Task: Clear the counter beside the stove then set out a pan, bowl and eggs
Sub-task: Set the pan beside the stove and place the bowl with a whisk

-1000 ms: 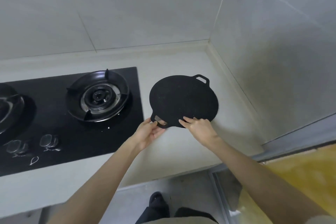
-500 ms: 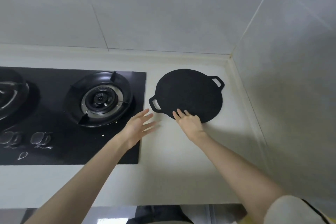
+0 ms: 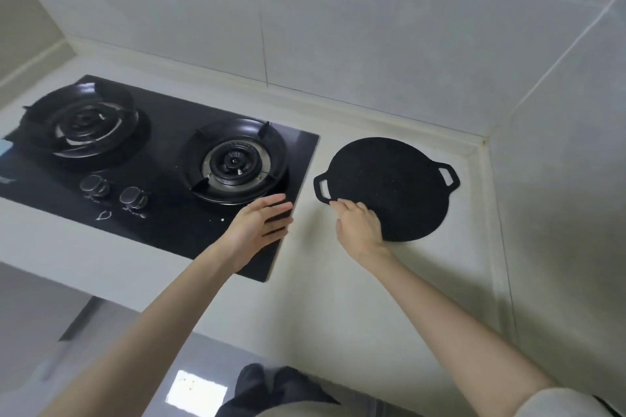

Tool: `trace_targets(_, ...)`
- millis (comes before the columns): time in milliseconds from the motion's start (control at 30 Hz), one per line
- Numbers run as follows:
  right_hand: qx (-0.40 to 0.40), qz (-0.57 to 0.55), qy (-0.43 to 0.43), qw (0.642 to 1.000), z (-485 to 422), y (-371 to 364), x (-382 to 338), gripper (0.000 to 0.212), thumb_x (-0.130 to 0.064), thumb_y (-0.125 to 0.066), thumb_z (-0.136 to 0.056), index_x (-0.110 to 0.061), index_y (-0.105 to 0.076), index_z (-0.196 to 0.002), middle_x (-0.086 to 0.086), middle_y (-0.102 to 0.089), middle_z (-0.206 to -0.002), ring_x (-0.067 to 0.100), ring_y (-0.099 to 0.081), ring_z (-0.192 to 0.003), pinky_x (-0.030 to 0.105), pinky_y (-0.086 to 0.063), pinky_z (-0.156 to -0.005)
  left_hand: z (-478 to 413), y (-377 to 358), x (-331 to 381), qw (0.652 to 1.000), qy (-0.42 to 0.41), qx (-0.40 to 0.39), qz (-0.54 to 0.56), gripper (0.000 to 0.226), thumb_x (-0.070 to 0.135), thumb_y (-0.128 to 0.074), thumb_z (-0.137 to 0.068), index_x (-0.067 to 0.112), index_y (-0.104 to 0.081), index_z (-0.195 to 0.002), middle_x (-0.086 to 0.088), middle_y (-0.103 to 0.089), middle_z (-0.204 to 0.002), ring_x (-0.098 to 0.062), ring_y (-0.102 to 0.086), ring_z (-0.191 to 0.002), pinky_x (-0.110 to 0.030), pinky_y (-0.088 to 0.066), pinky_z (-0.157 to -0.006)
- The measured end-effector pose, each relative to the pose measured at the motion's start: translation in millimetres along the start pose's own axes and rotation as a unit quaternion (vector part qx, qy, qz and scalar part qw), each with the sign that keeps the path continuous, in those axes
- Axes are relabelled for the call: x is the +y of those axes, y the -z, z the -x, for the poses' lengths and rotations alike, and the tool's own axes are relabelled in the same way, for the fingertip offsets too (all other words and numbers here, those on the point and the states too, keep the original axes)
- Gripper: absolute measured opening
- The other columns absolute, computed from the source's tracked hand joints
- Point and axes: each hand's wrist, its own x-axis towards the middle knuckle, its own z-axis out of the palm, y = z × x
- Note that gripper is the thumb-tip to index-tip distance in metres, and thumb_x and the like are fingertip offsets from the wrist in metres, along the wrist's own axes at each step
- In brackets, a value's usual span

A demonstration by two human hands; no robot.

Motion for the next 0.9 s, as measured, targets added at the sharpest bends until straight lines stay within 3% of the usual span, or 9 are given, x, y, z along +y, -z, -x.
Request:
trace_targets(200, 0.051, -0.082, 0.163, 0.982, 20, 20, -71, 0.043, -0.014, -0.048, -0.094, -0.025, -0.05, -0.135, -0.008, -0.051, -0.14, 0.019, -0.05, -0.122, 0.034, -0.036, -0.1, 55, 65, 10, 0.994, -0.047, 0.084, 0.046, 0.029, 0.009, -0.054, -0.095, 0.016, -0.059, -0.122, -0.003, -0.069, -0.117, -0.023, -0.065, -0.107, -0.038, -0.05, -0.094)
trace_targets(433, 0.017, -0.105, 0.301, 0.948, 43, 12, -179, 0.042, -0.016, -0.052, -0.093, -0.025, -0.053, -0.133, -0.01, -0.051, -0.139, 0.018, -0.05, -0.121, 0.033, -0.037, -0.098, 130, 176, -19, 0.967, -0.093, 0.213, 0.108, 0.027, 0.016, -0.057, -0.091, 0.018, -0.06, -0.118, -0.001, -0.069, -0.117, -0.022, -0.066, -0.105, -0.036, -0.051, -0.089)
trace_targets(600, -0.011, -0.106, 0.377, 0.92, 67, 0, -269, 0.043, -0.013, -0.048, -0.093, -0.024, -0.051, -0.135, -0.011, -0.051, -0.138, 0.019, -0.05, -0.118, 0.033, -0.036, -0.097, 193, 264, -52, 0.933, -0.094, 0.317, 0.144, 0.029, 0.013, -0.048, -0.096, 0.013, -0.057, -0.124, 0.002, -0.071, -0.108, -0.024, -0.064, -0.102, -0.032, -0.051, -0.081)
trace_targets(800, -0.031, -0.102, 0.426, 0.898, 97, -22, -386, 0.041, -0.013, -0.048, -0.093, -0.023, -0.052, -0.134, -0.009, -0.054, -0.136, 0.018, -0.049, -0.119, 0.031, -0.038, -0.096, 272, 368, -85, 0.903, -0.098, 0.386, 0.161, 0.023, 0.011, -0.053, -0.094, 0.014, -0.057, -0.116, -0.004, -0.065, -0.116, -0.024, -0.064, -0.097, -0.043, -0.045, -0.101)
trace_targets(900, -0.041, -0.106, 0.443, 0.889, 111, -31, -442, 0.041, -0.014, -0.048, -0.095, -0.023, -0.051, -0.135, -0.008, -0.053, -0.137, 0.017, -0.049, -0.12, 0.029, -0.037, -0.097, 301, 420, -100, 0.892, -0.086, 0.413, 0.166, 0.025, 0.011, -0.054, -0.094, 0.013, -0.055, -0.119, -0.006, -0.063, -0.12, -0.026, -0.062, -0.102, -0.042, -0.045, -0.101)
